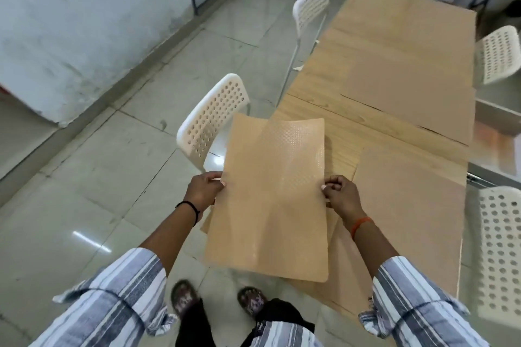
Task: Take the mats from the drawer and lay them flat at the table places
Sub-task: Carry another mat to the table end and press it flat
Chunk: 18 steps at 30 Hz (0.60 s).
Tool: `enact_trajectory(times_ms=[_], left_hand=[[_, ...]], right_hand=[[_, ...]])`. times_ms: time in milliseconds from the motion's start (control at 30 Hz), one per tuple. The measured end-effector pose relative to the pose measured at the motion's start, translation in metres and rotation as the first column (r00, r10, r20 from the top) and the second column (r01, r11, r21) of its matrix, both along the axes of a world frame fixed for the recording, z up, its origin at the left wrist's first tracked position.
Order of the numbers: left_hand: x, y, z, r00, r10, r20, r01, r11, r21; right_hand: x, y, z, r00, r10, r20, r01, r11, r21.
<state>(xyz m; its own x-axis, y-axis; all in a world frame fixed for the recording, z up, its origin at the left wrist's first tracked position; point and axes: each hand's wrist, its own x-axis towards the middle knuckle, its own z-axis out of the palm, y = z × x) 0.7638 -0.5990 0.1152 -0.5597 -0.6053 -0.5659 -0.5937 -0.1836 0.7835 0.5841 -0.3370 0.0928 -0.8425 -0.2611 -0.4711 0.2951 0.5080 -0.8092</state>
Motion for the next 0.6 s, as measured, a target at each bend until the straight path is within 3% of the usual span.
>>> enact_trajectory(times_ms=[133,233,333,600], left_hand=[[-0.011,-0.029,-0.017,0.984,-0.157,0.086,0.162,0.985,-0.054],[-0.015,-0.050,-0.024,0.936,-0.334,0.109,0.337,0.941,-0.013],[-0.017,-0.067,-0.028,0.898,-0.428,0.101,0.422,0.904,0.071],[-0.054,-0.102,-0.038,0.866,-0.492,0.088,0.469,0.862,0.194]], right_hand=[[0.036,-0.024,-0.001,0.991,0.132,0.008,-0.130,0.964,0.230],[0.070,-0.041,0.001,1.000,0.019,-0.018,-0.013,0.958,0.286],[0.098,-0.050,-0.008,0.999,0.032,-0.026,-0.019,0.919,0.393],[0.127,-0.068,-0.019,0.999,0.021,-0.031,-0.001,0.839,0.544]])
